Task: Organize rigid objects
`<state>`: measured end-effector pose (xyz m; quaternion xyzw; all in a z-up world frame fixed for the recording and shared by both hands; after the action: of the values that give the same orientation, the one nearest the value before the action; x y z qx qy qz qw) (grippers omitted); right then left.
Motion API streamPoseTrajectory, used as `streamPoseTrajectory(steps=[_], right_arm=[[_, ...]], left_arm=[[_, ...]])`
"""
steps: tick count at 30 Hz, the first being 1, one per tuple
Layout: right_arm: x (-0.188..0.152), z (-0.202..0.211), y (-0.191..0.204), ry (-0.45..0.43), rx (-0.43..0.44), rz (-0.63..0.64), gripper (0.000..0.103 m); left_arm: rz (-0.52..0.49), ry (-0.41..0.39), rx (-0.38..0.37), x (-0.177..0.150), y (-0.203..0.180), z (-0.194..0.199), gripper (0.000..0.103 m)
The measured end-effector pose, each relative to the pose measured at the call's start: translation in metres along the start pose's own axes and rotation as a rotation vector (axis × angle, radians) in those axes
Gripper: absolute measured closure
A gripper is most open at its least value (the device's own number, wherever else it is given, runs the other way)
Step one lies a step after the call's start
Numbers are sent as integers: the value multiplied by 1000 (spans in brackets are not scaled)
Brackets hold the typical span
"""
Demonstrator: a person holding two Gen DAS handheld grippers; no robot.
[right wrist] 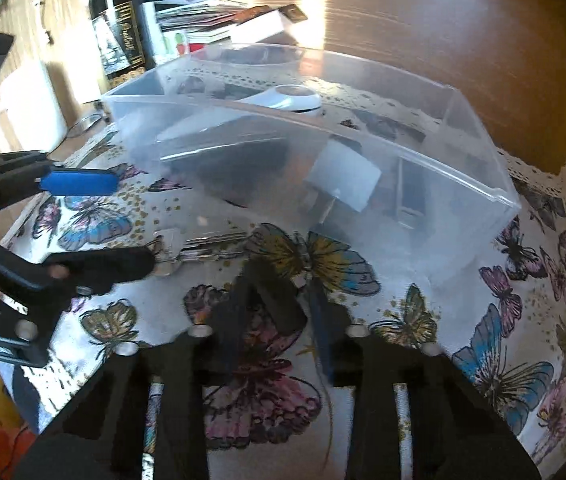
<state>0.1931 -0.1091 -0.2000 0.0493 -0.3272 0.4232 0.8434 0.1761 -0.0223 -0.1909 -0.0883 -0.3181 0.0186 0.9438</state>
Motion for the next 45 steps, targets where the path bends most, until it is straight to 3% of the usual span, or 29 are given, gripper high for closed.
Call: streamPoseTrajectory(steps=[6,11,18,27,41,42,45], right_arm=[[-3,9,-7,-24,-23,-27,85],[-5,29,-19,-68,-43,-68,85],[-3,46,-23,-116,-59,-87,85],[0,56,-17,-149,-59,-97,85],[20,79,-22,-227,-93,-101,85],[22,81,-23,-234,-97,-100,85],[30,87,-26,-258,-107,-101,85]], left_arm=[[-37,43,3,0,-14,-17,43],[-87,51,-10,-5,-22,-28,47],[-65,37,-22,-4,-20,-26,79],[-33,-6,19,-5,-17,-14,79],[-24,-178,1,20,-16,49,81],[-21,-190,-2,24,-16,54,99],[-8,-193,-24,32,-17,61,101]])
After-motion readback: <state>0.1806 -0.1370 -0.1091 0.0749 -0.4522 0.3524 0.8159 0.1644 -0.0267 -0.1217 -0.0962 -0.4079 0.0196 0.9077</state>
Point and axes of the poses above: each gripper's, at about its wrist camera, not at the fingertips, and z roughly against the way its jaws point, y to its left, x to its top, the point moved 9 cm from there along -z, roughly the way its jaws point, and after that the axes turned 14 degrees about z, right-handed, at the moved point
